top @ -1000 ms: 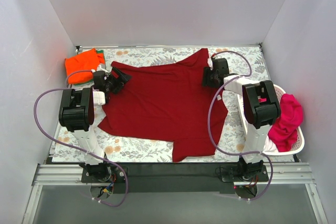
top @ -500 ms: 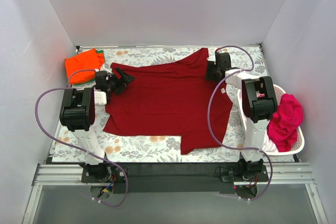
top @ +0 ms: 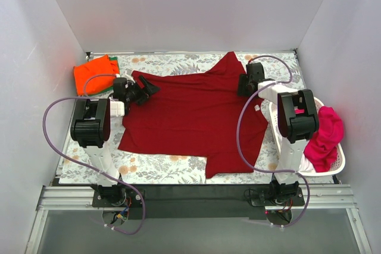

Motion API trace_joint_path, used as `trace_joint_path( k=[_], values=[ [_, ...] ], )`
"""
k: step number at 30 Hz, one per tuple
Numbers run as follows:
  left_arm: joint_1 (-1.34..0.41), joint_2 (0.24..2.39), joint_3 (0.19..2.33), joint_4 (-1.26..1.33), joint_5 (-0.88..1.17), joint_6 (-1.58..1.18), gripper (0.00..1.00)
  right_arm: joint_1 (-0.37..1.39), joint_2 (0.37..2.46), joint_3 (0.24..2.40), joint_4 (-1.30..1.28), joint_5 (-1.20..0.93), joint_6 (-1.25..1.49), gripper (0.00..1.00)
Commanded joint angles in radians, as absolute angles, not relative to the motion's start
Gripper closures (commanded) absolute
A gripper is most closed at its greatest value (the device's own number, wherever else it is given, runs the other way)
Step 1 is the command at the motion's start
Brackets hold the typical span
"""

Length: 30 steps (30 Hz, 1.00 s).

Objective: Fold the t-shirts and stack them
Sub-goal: Fold the tshirt

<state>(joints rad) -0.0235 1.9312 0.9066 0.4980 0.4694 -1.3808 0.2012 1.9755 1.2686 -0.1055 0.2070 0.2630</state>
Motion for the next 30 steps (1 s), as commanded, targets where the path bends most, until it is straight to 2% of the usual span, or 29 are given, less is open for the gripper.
trace_joint_path(
  k=[1, 6, 9, 15, 19, 26, 27, 30],
  values=[
    [-0.040, 1.914, 0.995, 0.450, 0.526, -1.310, 0.22, 0.178, 2.014, 1.357, -0.198, 0.265, 0.258, 0.43],
    [-0.055, 1.881, 1.034, 0.377, 0.518, -1.270, 0.22, 0.160, 2.016, 1.431, -0.232, 0.252, 0.233, 0.43],
    [-0.060, 1.771, 0.990, 0.371, 0.493, -1.267, 0.22, 0.166, 1.959, 1.419, -0.213, 0.149, 0.207, 0.45],
    [-0.144, 1.501, 0.836, 0.353, 0.378, -1.256, 0.22, 0.233, 1.705, 1.243, -0.097, 0.074, 0.172, 0.45],
    [-0.259, 1.343, 0.724, 0.327, 0.301, -1.266, 0.21, 0.374, 1.551, 1.082, -0.080, 0.172, 0.175, 0.45],
    [-0.336, 1.085, 0.494, 0.187, 0.014, -1.345, 0.22, 0.540, 1.254, 0.744, -0.083, 0.222, 0.300, 0.45],
    [-0.339, 1.009, 0.468, 0.139, -0.102, -1.351, 0.22, 0.561, 1.230, 0.686, -0.084, 0.225, 0.308, 0.45],
    [-0.341, 0.841, 0.399, 0.019, -0.283, -1.397, 0.21, 0.629, 1.154, 0.611, -0.087, 0.224, 0.340, 0.45]
  ],
)
